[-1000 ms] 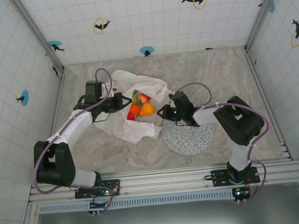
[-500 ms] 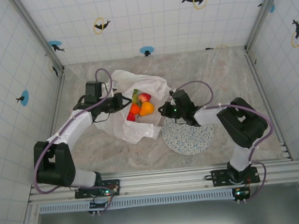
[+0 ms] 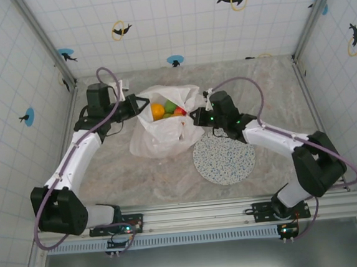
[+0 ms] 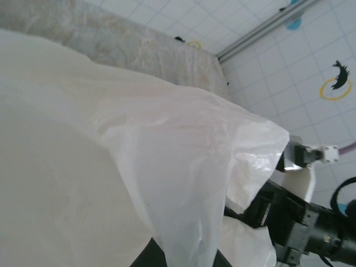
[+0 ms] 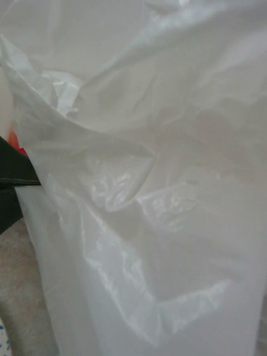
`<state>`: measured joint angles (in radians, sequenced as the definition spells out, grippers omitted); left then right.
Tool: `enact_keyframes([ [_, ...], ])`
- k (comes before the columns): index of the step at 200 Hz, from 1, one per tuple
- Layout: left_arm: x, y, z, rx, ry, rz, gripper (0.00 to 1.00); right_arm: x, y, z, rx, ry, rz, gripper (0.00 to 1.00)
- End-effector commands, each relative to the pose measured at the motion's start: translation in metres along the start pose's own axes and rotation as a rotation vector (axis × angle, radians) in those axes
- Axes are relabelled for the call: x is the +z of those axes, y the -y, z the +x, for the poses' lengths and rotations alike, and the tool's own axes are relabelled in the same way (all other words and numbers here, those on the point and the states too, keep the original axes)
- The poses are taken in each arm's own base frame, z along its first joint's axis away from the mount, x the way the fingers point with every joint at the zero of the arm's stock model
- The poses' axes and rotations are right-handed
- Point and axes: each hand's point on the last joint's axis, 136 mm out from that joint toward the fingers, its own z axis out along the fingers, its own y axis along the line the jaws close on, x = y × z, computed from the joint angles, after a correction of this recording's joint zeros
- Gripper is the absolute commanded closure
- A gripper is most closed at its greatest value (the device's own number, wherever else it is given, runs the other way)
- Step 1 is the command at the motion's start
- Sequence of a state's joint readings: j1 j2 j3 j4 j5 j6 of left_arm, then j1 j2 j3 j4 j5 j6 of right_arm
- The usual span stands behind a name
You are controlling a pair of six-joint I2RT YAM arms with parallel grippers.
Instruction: Place the fruits into the plastic bag
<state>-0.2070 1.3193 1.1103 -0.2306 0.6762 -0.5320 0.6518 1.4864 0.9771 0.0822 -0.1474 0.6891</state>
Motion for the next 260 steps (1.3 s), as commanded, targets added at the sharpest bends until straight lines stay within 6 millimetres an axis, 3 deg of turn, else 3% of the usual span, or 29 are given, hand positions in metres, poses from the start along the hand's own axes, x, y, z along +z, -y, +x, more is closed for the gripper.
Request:
enact_keyframes([
  [1,-0.012,0.01,-0.017,-0.012,0.044,-0.002,1.0,-0.032,-0.029,-0.028,-0.106,0.046,0.019,1.0],
  [37,-0.009,-0.013,-0.015,-0.06,0.041,-0.037,1.0,-0.043,-0.049,-0.042,-0.144,0.074,0.008,1.0],
  [67,0.009,-0.049,0.012,-0.123,-0.032,-0.083,1.0,-0.031,-0.042,-0.039,-0.138,0.043,0.018,1.0],
  [90,0.016,-0.07,0.024,-0.14,-0.081,-0.145,1.0,-0.03,-0.059,-0.048,-0.16,0.018,-0.005,1.0],
  [105,0.013,-0.064,0.018,-0.127,-0.07,-0.136,1.0,-0.038,-0.078,-0.063,-0.201,0.036,-0.015,1.0],
  [127,0.002,-0.036,-0.004,-0.094,-0.008,-0.076,1.0,-0.054,-0.102,-0.08,-0.226,0.073,-0.049,1.0],
  [159,-0.013,-0.009,-0.021,-0.062,0.042,-0.03,1.0,-0.065,-0.111,-0.084,-0.231,0.095,-0.068,1.0],
  [225,0.005,-0.054,-0.001,-0.126,-0.023,-0.11,1.0,-0.033,-0.074,-0.069,-0.216,0.01,0.008,1.0],
  [260,-0.002,-0.036,-0.014,-0.101,0.006,-0.07,1.0,-0.053,-0.093,-0.093,-0.24,0.084,-0.011,1.0],
])
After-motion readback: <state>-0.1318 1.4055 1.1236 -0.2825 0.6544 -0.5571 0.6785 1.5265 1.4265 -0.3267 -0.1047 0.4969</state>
